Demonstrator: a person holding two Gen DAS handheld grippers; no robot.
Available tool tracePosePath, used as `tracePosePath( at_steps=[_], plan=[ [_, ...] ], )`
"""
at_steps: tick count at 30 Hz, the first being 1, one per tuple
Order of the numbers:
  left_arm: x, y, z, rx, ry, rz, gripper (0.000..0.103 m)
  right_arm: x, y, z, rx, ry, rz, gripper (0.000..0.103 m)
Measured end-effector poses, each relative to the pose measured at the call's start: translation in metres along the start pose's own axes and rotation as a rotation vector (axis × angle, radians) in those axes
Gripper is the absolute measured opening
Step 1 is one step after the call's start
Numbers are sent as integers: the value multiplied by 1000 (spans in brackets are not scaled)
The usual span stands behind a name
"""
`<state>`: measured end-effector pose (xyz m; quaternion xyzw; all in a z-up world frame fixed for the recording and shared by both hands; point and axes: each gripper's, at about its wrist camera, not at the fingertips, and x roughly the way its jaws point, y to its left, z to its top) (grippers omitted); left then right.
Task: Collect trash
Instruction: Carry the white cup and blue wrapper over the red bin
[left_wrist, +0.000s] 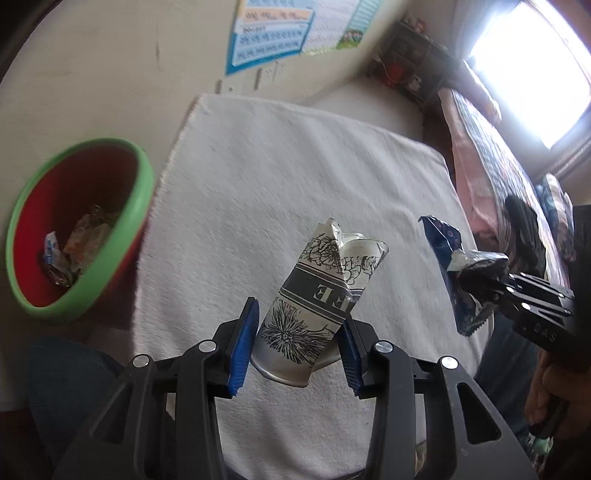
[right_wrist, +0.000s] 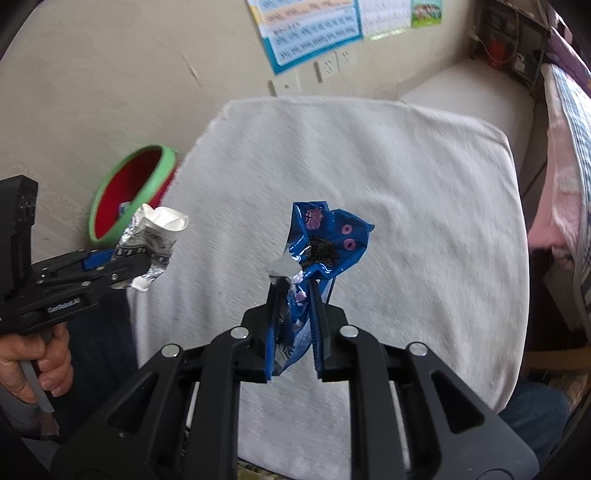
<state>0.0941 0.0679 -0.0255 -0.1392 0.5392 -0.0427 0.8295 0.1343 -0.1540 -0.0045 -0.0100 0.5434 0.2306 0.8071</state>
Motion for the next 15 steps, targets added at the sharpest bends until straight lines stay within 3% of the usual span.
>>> tracePosePath(
  at_steps=[15],
  plan=[
    [-55,52,28,-121,-150,60,39,-17,76,64,-159,-74,80,16]
  ],
)
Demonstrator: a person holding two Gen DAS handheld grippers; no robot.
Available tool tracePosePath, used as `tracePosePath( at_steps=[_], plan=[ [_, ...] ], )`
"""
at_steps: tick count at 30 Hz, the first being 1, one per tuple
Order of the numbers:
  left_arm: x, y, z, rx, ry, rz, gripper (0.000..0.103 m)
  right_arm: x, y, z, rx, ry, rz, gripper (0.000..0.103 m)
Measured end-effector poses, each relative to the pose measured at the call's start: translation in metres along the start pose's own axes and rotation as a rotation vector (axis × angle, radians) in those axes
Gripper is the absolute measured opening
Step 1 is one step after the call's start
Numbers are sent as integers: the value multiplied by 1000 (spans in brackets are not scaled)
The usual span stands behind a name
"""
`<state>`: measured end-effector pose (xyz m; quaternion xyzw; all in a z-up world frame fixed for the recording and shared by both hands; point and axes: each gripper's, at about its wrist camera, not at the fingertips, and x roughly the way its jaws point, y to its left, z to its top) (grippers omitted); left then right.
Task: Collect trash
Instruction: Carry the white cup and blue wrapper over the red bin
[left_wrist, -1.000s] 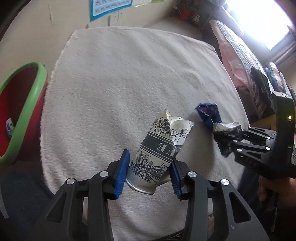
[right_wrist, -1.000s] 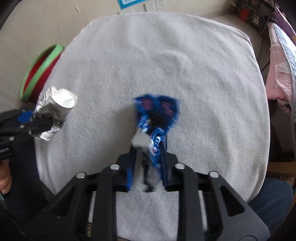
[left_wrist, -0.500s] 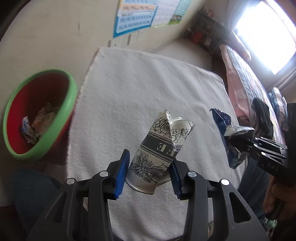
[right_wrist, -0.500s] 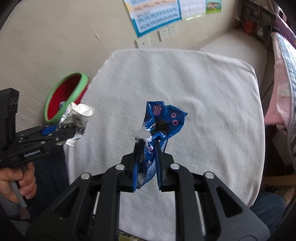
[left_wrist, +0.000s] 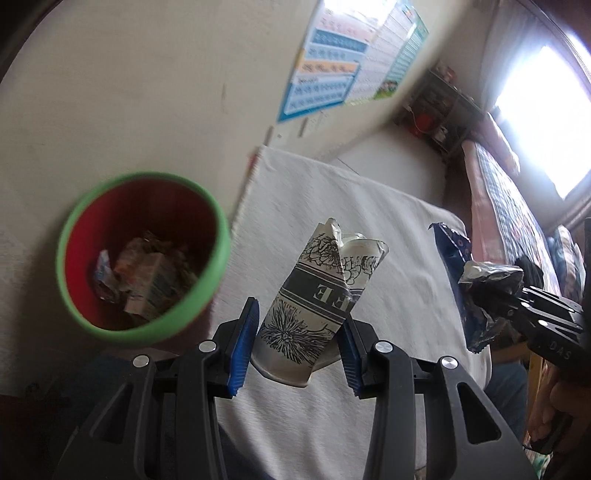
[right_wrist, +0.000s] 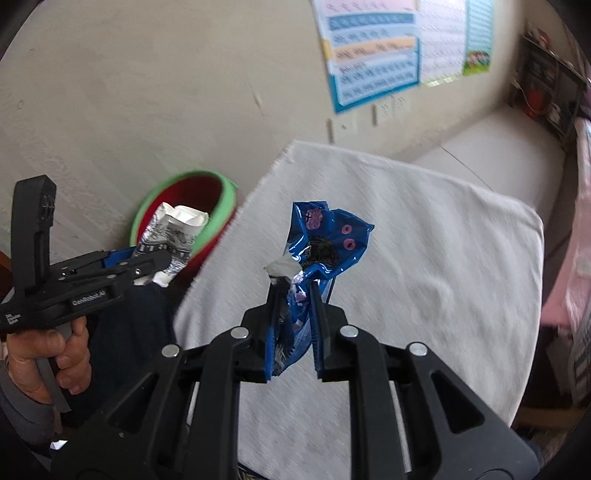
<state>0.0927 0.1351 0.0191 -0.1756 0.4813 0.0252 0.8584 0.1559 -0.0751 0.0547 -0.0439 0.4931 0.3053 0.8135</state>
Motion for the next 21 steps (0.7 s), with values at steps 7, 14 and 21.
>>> tracePosePath(
  at_steps=[7,14,21],
  plan=[
    [-21,36,15,-53,-44,40,39,10,38,30,-72,-25,38,16],
    [-39,73,25,-95,-72,75,39,20,75,59,-117,-51,76,16],
    [-55,119,35,-147,-92,104,39,46,117,87,-157,-53,133,16]
  ],
)
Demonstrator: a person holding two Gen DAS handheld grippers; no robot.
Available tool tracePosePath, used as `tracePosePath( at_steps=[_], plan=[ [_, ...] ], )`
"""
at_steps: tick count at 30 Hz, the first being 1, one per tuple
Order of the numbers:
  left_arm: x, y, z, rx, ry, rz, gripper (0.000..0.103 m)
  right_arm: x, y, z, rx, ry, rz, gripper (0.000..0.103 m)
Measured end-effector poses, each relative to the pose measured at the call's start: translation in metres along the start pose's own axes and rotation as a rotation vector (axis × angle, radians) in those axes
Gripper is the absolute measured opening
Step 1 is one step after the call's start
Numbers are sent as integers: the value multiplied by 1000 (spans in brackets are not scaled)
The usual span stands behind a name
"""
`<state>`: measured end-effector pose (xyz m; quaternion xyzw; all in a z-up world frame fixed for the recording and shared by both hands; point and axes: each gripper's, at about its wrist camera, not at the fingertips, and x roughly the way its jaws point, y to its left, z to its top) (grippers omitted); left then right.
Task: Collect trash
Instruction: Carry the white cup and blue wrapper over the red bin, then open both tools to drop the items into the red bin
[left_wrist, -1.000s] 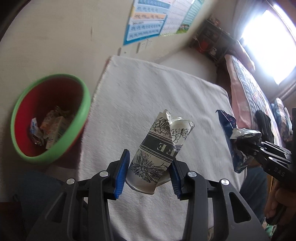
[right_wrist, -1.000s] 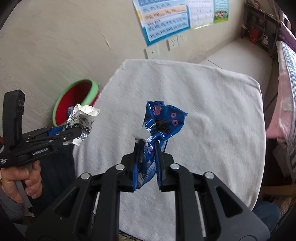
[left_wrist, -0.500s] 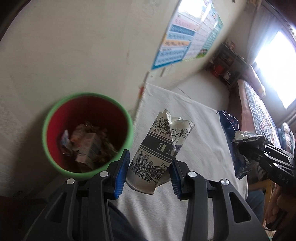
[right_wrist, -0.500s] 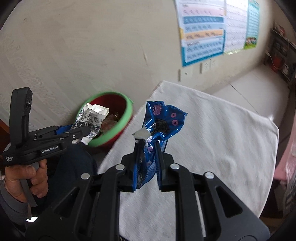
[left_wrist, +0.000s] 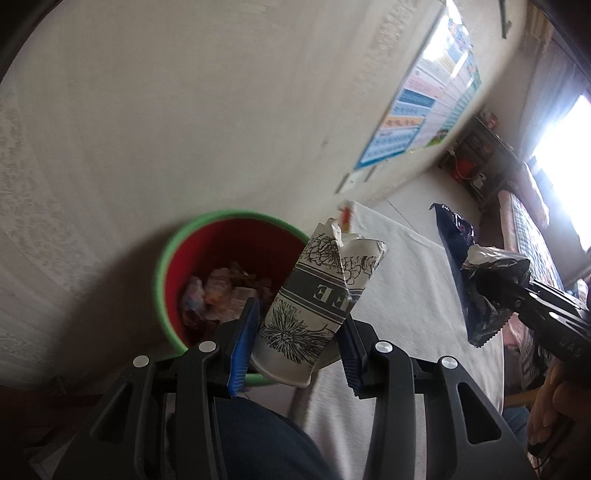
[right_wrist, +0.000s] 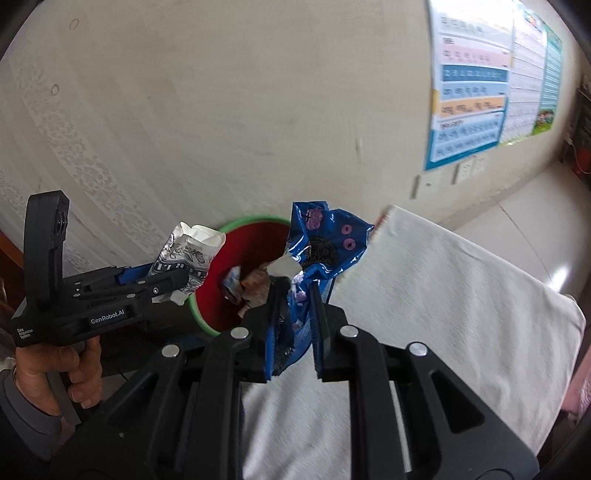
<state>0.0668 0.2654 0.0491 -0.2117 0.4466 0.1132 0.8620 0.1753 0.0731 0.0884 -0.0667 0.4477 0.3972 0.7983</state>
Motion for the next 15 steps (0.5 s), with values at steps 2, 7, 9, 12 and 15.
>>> tracePosePath(
  at_steps=[2,7,9,12,15],
  plan=[
    [-3,11,6,-12,-4,9,39,10,9,7,-7,5,19,16],
    [-7,36,19,-45,-17,21,39,33,30,24,-33,17,58,16],
    [-7,43,22,-55,-16,24,39,41,37,29,-46,23,64,16],
    [-2,48,27,-62,-15,27,39,54,45,35,-58,37,70,16],
    [6,52,32,-67,-4,24,39,66,50,40,-66,54,67,16]
  ],
)
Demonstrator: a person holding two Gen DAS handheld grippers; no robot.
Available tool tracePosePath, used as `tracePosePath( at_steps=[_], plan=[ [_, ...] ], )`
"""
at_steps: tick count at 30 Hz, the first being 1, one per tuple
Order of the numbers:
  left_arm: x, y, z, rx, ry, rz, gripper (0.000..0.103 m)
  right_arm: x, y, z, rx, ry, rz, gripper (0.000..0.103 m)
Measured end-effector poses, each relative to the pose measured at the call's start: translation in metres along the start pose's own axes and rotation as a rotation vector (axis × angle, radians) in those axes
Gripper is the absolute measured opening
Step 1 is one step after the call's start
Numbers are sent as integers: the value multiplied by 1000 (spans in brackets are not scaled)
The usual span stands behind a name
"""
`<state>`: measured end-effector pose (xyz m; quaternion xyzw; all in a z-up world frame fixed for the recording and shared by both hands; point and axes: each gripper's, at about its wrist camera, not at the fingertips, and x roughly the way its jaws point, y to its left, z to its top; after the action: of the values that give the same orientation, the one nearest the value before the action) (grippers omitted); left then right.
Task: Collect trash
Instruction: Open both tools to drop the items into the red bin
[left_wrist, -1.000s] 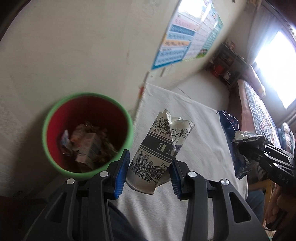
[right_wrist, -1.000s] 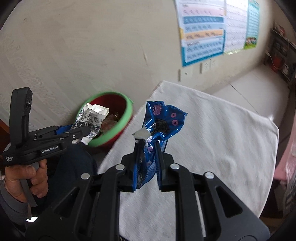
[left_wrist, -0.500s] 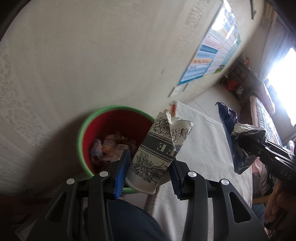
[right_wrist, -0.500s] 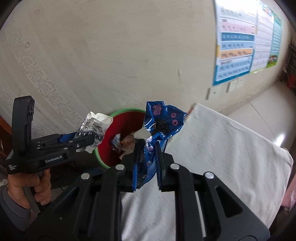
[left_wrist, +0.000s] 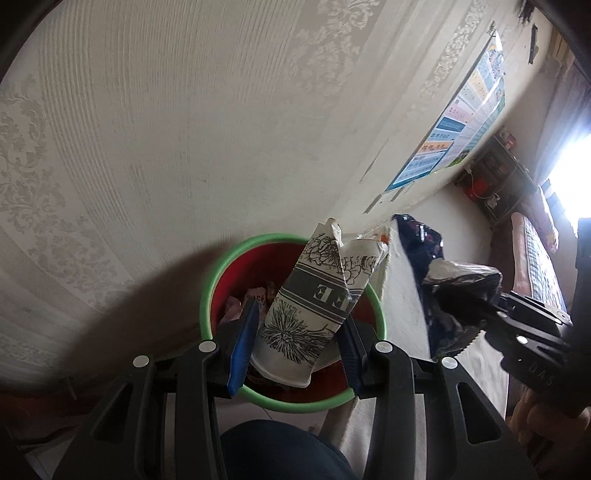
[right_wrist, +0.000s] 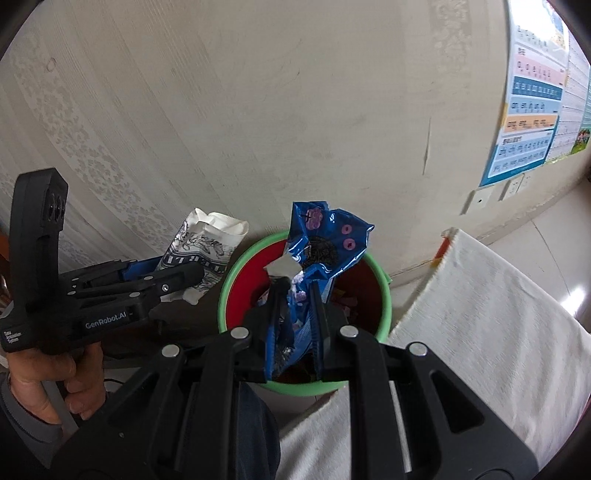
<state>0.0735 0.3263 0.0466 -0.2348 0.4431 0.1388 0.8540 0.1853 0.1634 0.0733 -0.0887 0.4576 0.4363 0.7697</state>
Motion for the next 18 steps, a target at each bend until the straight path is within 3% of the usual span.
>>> tracePosePath(
  at_steps=[12,13,15,16,18],
  plan=[
    [36,6,9,-9,63,-11,40,57,-9,-9,2,109,-51,17],
    [37,7,10,-12,68,-10,45,60,-10,-11,1,119,-52,25],
    [37,9,11,-22,58,-9,61,61,-10,-13,1,116,-64,56],
    [35,11,12,-32,48,-12,68,61,-10,-13,1,112,-71,58],
    [33,14,12,-46,41,-18,74,59,-9,-13,3,107,-74,63]
  ],
)
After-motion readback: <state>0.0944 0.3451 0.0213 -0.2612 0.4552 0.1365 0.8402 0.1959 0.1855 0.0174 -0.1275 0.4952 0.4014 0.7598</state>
